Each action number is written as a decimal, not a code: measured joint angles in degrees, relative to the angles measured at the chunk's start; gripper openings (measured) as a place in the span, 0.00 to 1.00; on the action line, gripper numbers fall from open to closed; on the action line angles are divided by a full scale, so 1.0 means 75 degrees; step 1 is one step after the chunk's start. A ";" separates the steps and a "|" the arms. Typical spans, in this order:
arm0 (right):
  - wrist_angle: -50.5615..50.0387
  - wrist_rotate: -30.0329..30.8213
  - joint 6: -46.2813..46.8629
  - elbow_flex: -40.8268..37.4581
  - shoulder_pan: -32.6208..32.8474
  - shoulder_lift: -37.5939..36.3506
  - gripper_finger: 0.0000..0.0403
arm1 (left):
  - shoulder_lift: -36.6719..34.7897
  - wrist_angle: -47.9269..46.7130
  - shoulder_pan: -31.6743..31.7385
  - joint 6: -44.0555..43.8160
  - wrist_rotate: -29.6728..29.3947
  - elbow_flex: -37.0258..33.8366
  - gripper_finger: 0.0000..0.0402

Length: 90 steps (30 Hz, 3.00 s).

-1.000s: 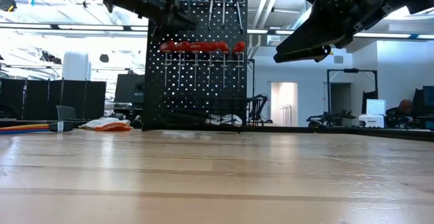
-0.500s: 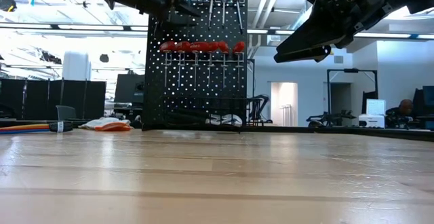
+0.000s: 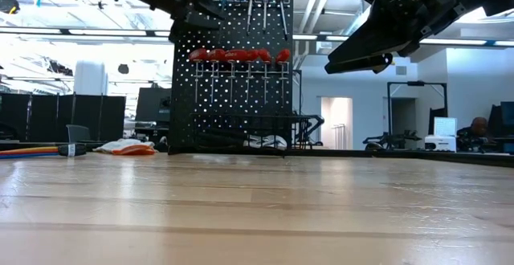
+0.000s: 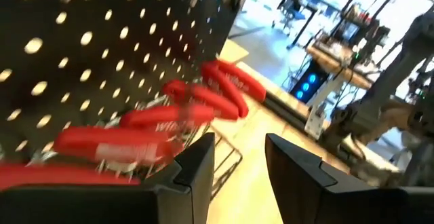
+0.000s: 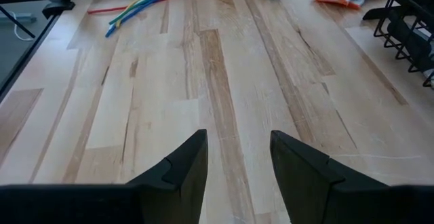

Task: Hang tools onto peg board
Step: Hang the blue pick tool on the black pegboard, then return to Home Position

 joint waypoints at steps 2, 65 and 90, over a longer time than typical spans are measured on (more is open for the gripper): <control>-0.0212 0.0322 0.0063 -0.0001 0.0104 -0.0192 0.41 | -0.0223 -0.0477 0.0000 0.0106 0.0000 0.0000 0.31; 0.1614 -0.4729 -0.1693 -0.4617 -0.2065 -0.8552 0.03 | -0.8188 0.0514 -0.2958 0.0978 -0.0481 -0.6863 0.00; -0.1252 -0.4697 -0.1690 -0.4626 -0.1779 -1.0324 0.03 | -0.8265 0.0414 -0.3322 0.0944 -0.0781 -0.6878 0.00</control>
